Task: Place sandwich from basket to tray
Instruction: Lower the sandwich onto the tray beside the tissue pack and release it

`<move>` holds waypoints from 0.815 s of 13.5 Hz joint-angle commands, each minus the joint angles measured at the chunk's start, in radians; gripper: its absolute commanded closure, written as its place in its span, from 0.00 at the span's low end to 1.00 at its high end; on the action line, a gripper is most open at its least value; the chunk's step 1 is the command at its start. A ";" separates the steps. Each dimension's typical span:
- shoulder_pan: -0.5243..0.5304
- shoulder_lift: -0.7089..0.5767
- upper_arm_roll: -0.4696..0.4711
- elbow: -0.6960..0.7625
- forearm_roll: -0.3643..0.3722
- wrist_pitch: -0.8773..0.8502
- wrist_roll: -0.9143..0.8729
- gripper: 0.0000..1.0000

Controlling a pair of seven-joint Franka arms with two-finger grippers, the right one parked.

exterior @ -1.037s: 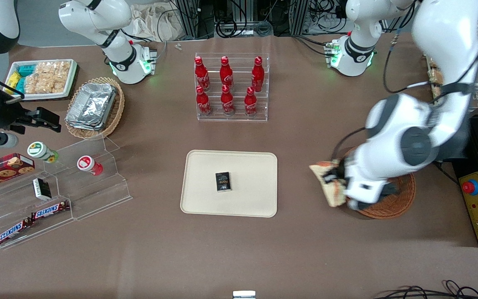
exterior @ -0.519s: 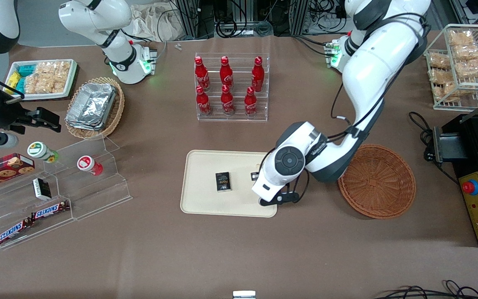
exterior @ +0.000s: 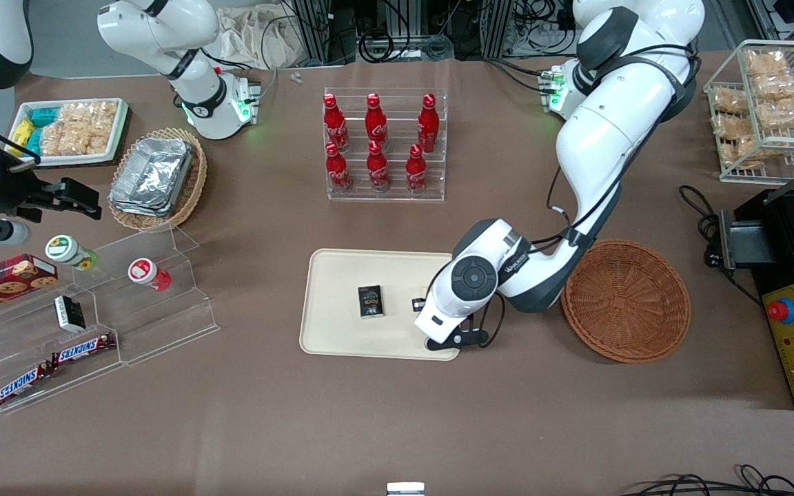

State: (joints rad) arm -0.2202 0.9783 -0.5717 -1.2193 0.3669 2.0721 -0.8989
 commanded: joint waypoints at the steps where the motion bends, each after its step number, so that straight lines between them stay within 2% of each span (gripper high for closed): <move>1: -0.022 -0.001 0.010 0.046 0.020 -0.044 -0.009 0.00; 4: 0.014 -0.113 0.010 0.044 0.020 -0.146 -0.066 0.00; 6: 0.062 -0.214 0.022 0.040 0.024 -0.287 -0.046 0.00; 8: 0.116 -0.280 0.030 0.031 0.007 -0.320 0.021 0.00; 9: 0.131 -0.321 0.064 0.009 -0.018 -0.331 0.093 0.00; 11: 0.121 -0.438 0.230 -0.061 -0.145 -0.336 0.245 0.00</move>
State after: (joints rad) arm -0.0972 0.6567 -0.4643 -1.1696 0.3133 1.7321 -0.7663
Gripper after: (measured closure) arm 0.000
